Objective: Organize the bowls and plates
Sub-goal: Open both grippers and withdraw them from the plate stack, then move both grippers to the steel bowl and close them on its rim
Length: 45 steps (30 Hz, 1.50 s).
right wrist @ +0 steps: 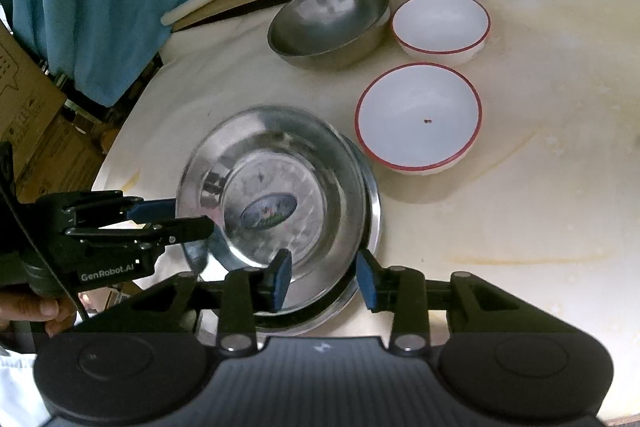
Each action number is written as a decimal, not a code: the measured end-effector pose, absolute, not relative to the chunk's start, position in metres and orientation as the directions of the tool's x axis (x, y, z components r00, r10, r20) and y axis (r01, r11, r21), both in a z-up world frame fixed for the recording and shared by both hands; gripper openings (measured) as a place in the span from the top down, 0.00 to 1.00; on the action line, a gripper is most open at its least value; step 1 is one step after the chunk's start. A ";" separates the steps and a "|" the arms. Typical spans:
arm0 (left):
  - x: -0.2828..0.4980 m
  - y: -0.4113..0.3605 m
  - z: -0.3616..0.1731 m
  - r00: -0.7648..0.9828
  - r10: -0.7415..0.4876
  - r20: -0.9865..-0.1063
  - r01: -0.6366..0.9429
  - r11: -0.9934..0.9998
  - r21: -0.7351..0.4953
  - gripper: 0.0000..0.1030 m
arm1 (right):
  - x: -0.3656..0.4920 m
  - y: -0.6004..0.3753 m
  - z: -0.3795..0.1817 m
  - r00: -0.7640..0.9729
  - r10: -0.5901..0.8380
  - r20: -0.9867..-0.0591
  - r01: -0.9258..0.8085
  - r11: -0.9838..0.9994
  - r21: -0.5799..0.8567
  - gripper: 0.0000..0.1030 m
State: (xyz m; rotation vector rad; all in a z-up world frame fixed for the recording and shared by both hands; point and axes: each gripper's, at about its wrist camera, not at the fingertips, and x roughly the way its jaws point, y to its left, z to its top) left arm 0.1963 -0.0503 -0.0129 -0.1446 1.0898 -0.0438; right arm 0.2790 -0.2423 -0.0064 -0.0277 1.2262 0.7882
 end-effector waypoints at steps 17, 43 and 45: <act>0.193 -0.034 0.000 0.511 -0.118 -0.852 -0.051 0.985 -0.167 0.23 | 0.284 -0.243 -0.002 0.143 0.529 -0.836 -0.518 0.760 0.392 0.32; 0.227 0.024 0.008 0.609 -0.139 -0.781 -0.124 0.956 -0.267 0.01 | 0.292 -0.248 0.006 0.291 0.491 -0.821 -0.417 0.838 0.353 0.00; 0.236 0.031 0.002 0.614 -0.169 -0.771 -0.119 0.946 -0.303 0.01 | 0.290 -0.247 0.008 0.294 0.470 -0.832 -0.420 0.846 0.329 0.00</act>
